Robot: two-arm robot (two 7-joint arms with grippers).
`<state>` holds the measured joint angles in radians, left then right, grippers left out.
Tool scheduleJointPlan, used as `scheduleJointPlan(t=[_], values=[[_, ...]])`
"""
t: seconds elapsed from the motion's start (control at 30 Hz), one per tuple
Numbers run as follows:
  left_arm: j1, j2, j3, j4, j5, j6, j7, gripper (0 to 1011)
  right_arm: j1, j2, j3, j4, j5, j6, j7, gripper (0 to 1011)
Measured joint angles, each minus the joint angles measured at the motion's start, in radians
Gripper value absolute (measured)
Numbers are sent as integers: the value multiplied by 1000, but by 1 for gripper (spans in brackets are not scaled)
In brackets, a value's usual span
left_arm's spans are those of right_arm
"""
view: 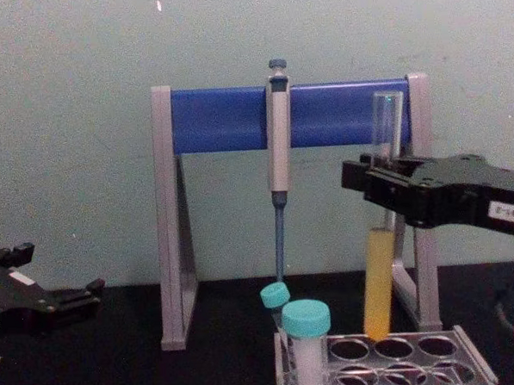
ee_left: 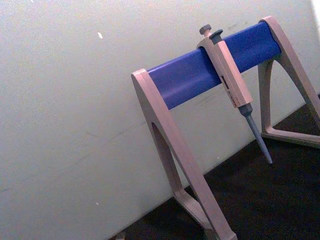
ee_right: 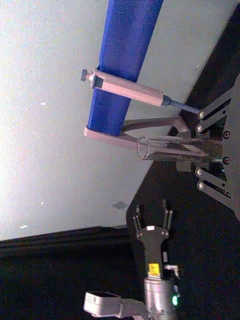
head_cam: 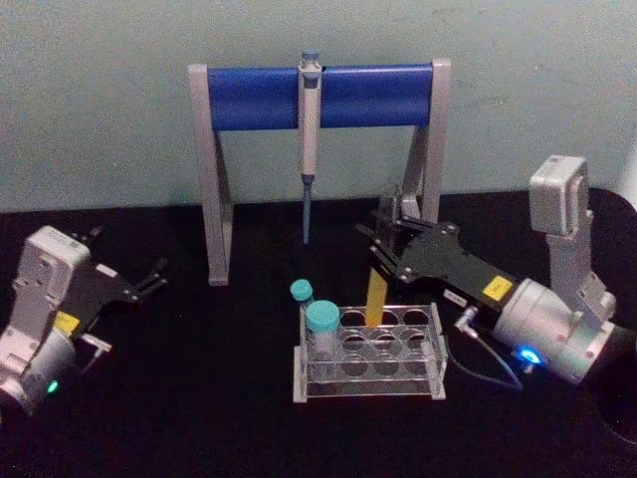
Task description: Pick up the test tube from the test tube rack, shake it, then place it back into the test tube rack.
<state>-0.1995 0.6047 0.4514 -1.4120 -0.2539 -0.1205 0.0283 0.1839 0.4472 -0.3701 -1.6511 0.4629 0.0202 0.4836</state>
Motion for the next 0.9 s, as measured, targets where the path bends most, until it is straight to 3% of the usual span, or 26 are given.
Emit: scheduleJointPlan(t=[0.23,0.4,0.9], values=[[0,0,0,0,0,0,0,1010,64,-40,-26,85,5,-38,4,229],[0,0,0,0,0,0,0,1010,90,-56,-26,131,-15,-53,-26,229],[0,0,0,0,0,0,0,1010,83,-62,4,141,-44,-51,-65,229]])
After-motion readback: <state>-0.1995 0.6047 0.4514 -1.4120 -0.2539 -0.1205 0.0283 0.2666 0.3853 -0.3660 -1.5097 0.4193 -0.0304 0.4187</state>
